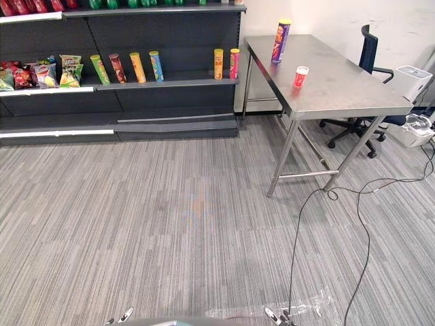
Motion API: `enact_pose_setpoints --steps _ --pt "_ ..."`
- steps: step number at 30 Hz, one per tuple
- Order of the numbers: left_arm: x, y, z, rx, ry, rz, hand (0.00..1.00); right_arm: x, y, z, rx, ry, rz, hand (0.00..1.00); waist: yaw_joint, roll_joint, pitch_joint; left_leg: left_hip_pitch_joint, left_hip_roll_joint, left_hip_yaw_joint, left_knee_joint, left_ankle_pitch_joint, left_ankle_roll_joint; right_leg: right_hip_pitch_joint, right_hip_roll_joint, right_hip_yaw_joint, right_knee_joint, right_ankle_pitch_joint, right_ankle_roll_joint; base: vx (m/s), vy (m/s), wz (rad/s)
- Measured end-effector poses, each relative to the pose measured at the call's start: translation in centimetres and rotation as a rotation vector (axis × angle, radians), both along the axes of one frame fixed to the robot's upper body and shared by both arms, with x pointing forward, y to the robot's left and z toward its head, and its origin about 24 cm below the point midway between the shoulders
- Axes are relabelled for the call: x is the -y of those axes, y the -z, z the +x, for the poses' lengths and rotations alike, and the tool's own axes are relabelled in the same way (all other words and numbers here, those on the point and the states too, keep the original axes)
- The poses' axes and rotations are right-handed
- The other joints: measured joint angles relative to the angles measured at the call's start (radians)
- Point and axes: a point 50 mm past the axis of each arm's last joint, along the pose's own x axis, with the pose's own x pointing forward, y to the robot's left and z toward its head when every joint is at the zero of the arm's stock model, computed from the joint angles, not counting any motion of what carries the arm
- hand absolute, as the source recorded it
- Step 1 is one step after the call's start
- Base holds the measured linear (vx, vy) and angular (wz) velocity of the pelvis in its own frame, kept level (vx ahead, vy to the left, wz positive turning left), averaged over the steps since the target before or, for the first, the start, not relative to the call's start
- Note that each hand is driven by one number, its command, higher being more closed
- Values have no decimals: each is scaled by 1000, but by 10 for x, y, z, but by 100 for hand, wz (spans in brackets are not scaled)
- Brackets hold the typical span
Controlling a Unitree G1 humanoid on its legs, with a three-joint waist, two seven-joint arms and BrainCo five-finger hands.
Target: Put the gum and the chips on the shelf.
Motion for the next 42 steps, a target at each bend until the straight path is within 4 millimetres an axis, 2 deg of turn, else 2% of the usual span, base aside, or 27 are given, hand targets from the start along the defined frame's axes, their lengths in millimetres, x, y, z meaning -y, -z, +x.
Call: enact_pose_setpoints --steps 10,11,12,13,21,42 --pt "-1 -3 1 74 -16 11 0 -2 0 2 8 -5 5 0 1 -12 13 4 1 1 -8 3 -3 5 0 -4 -1 -6 11 -29 -16 0" --pt "-1 -3 1 73 -16 11 0 -2 0 2 10 -4 4 0 1 -6 14 9 1 0 -19 9 -5 5 1 -5 -1 -6 11 0 0 0" --pt "0 -3 1 72 -16 9 0 -1 0 2 15 -5 -1 0 2 -15 18 16 1 1 -24 12 -4 6 1 -6 -1 -6 10 0 0 0" --pt "0 -3 1 69 -16 6 0 -1 -1 3 19 -5 -4 0 2 -9 18 16 1 1 -27 14 -4 6 1 -6 -2 -5 9 0 0 0" --pt "1 1 -1 6 -33 -70 0 -1 -1 3 23 -15 -10 0 0 -12 19 20 1 2 -36 16 -4 6 3 -5 -8 -2 5 0 -4 0" --pt "1 2 0 -1 -33 -79 0 0 -2 5 30 -70 -57 0 8 -14 23 33 3 1 -34 10 -14 26 6 -8 -19 -2 5 -21 -24 0"
